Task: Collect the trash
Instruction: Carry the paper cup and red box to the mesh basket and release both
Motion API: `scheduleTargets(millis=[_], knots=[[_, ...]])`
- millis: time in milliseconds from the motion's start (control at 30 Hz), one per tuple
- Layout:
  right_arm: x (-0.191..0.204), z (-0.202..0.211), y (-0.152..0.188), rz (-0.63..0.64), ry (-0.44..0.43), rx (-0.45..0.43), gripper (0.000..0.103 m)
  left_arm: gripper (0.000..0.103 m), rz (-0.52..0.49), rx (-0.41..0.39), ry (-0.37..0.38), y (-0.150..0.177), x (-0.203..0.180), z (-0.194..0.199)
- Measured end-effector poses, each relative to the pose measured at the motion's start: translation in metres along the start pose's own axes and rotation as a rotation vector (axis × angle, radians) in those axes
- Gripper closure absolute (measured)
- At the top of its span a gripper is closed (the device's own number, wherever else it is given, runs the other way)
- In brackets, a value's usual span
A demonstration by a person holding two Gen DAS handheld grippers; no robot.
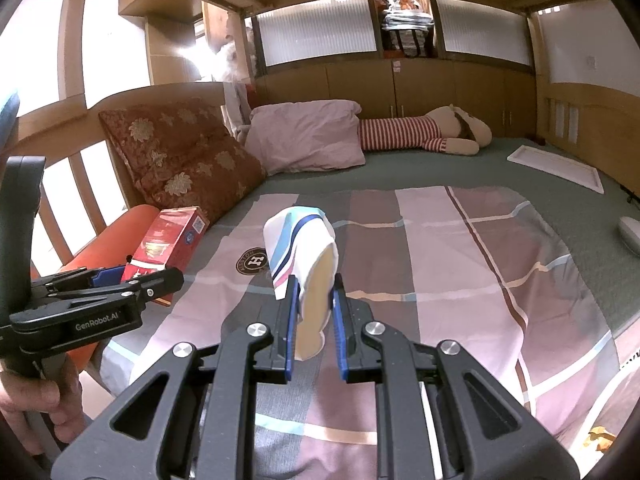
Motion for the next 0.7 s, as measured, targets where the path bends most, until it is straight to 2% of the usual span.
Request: scheduleTargets(millis=[167,367,467,600,700], knots=[[-0.019,0.015,-0.003,-0.017,0.018,-0.008,0.086,0.045,-0.002,0.007,0.004,0.0,-0.002,-0.003],[-0.094,0.08,0.013,-0.069,0.129,0.012,0.086,0.045,-0.021,0.019,0.034,0.004,-0.011,-0.005],[-0.134,0.123,0.041,-0.086,0.234,0.044,0.086,0.045,-0.034,0.028,0.048,0.007,-0.017,-0.006],[-0.182,0.176,0.096,-0.132,0.38,0.115,0.085,0.045,-0.062,0.04,0.062,0.011,-0.024,-0.01],[-0.209,0.195,0.131,-0.178,0.47,0.162,0.073,0.045,-0.077,0.051,0.069,0.015,-0.03,-0.012]])
Point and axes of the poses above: each gripper's, at about its wrist camera, not at the fingertips, and z roughly against the way its jaws point, x to its left, y to its underside, the point moved 7 cm from there along -z, roughly the way its jaws point, and after that the axes turned 10 degrees about z, right-handed, at the moved point
